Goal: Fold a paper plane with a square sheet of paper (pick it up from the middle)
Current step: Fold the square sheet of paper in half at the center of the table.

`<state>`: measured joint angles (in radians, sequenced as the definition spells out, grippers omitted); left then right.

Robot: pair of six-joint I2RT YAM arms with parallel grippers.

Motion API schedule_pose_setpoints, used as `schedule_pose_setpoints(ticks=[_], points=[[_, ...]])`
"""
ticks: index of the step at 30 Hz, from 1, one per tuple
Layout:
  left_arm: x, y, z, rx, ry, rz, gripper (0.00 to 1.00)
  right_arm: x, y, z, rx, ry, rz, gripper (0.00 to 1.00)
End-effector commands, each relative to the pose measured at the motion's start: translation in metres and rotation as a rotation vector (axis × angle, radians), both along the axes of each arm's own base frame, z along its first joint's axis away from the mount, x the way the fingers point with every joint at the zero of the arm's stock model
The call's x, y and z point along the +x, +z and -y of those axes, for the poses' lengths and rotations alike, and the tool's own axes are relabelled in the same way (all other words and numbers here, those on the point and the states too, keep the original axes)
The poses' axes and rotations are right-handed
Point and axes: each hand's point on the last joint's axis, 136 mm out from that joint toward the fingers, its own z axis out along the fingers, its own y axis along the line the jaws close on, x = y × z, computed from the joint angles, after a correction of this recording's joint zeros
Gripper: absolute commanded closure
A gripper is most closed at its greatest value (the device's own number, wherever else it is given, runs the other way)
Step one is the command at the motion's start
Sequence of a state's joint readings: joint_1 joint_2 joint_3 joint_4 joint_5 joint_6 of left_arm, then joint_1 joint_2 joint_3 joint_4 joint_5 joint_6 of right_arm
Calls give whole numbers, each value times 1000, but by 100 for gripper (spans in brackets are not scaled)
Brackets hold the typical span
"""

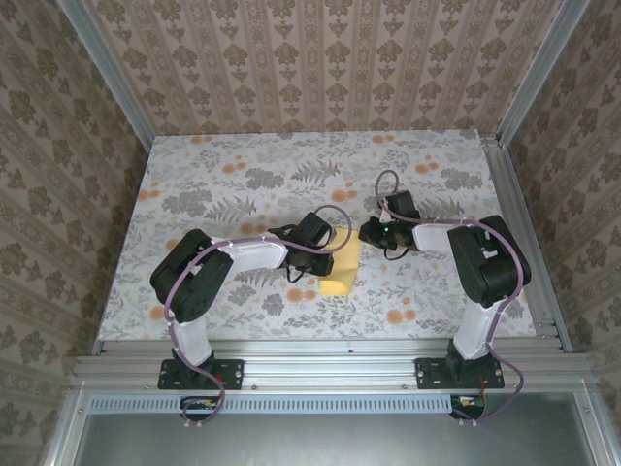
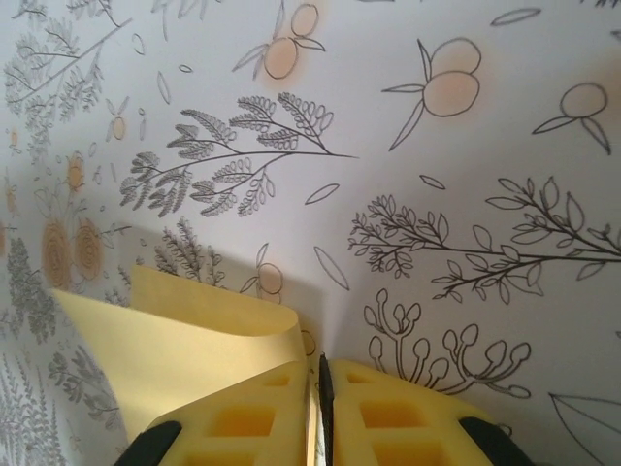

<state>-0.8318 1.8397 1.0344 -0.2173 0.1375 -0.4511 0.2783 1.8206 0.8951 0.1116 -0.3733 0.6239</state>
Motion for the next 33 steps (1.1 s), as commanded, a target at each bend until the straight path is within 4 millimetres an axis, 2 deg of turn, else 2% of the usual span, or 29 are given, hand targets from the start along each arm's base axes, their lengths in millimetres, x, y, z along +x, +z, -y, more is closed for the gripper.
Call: schedule_pose_setpoints(ticks=[1, 4, 6, 13, 26, 33], points=[[-48, -64, -66, 296, -3, -195, 82, -3, 31, -8, 28, 18, 56, 84], [-48, -64, -64, 293, -8, -198, 82, -8, 34, -27, 60, 50, 57, 84], [-47, -64, -62, 291, -9, -198, 81, -6, 27, -36, 56, 64, 47, 84], [-47, -61, -63, 295, -11, -196, 82, 6, 10, -40, 21, 64, 26, 84], [-50, -63, -66, 301, -14, -203, 82, 11, -30, -8, -113, 45, -32, 85], [-52, -62, -66, 295, -14, -206, 82, 17, -34, 11, -107, 14, -17, 85]])
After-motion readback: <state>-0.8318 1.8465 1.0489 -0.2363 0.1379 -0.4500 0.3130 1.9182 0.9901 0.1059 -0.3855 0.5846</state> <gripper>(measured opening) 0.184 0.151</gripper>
